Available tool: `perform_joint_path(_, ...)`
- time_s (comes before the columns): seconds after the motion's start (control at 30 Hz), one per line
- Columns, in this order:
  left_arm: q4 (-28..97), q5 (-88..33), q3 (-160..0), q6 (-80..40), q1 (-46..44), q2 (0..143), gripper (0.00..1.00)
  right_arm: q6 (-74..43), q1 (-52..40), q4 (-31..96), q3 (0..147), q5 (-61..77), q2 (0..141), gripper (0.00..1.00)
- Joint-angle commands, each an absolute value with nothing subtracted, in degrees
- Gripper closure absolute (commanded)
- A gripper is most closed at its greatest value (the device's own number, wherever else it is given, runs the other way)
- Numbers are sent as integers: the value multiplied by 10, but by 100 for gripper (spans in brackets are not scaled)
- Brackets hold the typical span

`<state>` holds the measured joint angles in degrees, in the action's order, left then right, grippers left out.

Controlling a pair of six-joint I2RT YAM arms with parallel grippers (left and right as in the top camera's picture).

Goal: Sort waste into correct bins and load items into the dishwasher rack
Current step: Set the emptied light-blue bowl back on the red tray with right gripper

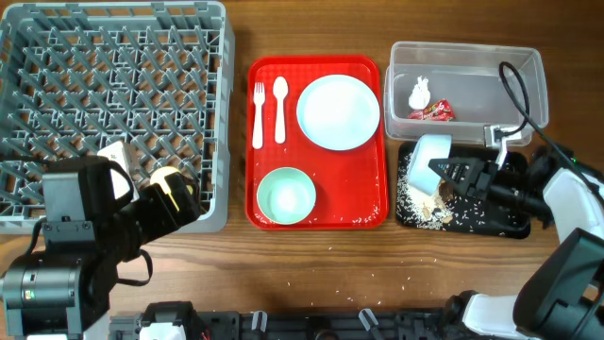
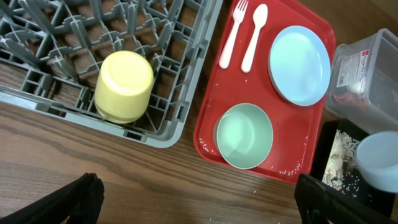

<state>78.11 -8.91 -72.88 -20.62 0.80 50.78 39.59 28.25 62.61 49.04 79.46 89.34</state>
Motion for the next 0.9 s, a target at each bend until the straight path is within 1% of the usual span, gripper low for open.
perform_joint_path(0.0,781,-96,-734,-199,6,508,0,378,286,621,490,852,882,96)
perform_joint_path(0.03,781,-96,-734,-199,6,508,0,467,286,643,490,854,874,96)
perform_joint_path(0.07,781,-96,-734,-199,6,508,0,355,286,593,490,831,875,96)
perform_joint_path(0.1,781,-96,-734,-199,6,508,0,320,285,601,490,861,875,96)
perform_joint_path(0.13,781,-96,-734,-199,6,508,0,426,285,646,490,886,862,96)
perform_joint_path(0.17,781,-96,-734,-199,6,508,0,423,285,625,490,837,856,96)
perform_joint_path(0.2,781,-96,-734,-199,6,508,0,296,284,610,490,839,858,96)
perform_joint_path(0.23,781,-96,-734,-199,6,508,0,422,279,661,491,861,846,96)
perform_joint_path(0.27,781,-96,-734,-199,6,508,0,432,280,647,491,826,837,96)
perform_joint_path(0.3,781,-96,-734,-199,6,508,0,335,282,627,491,825,838,96)
perform_joint_path(0.33,781,-96,-734,-199,6,508,0,388,277,654,491,857,832,96)
perform_joint_path(0.37,781,-96,-734,-199,6,508,0,426,276,632,491,809,822,96)
perform_joint_path(0.4,781,-96,-734,-199,6,508,0,227,278,558,491,731,823,96)
perform_joint_path(0.43,781,-96,-734,-199,6,508,0,207,270,564,492,736,819,96)
perform_joint_path(0.47,781,-96,-734,-199,6,508,0,253,243,628,517,731,783,95)
perform_joint_path(0.5,781,-96,-734,-199,6,508,0,241,230,637,530,714,764,95)
perform_joint_path(0.53,781,-96,-734,-199,6,508,0,202,209,640,553,667,732,95)
perform_joint_path(0.57,781,-96,-734,-199,6,508,0,154,179,639,578,589,697,95)
perform_joint_path(0.63,781,-96,-734,-199,6,508,0,30,76,629,621,355,624,95)
perform_joint_path(0.67,781,-96,-734,-199,6,508,0,-52,-22,614,623,232,582,96)
perform_joint_path(0.77,781,-96,-734,-199,6,508,0,-185,-215,602,621,78,582,96)
perform_joint_path(0.83,781,-96,-734,-199,6,508,0,-246,-332,569,605,20,644,96)
perform_joint_path(0.87,781,-96,-734,-199,6,508,0,-260,-369,548,602,15,687,96)
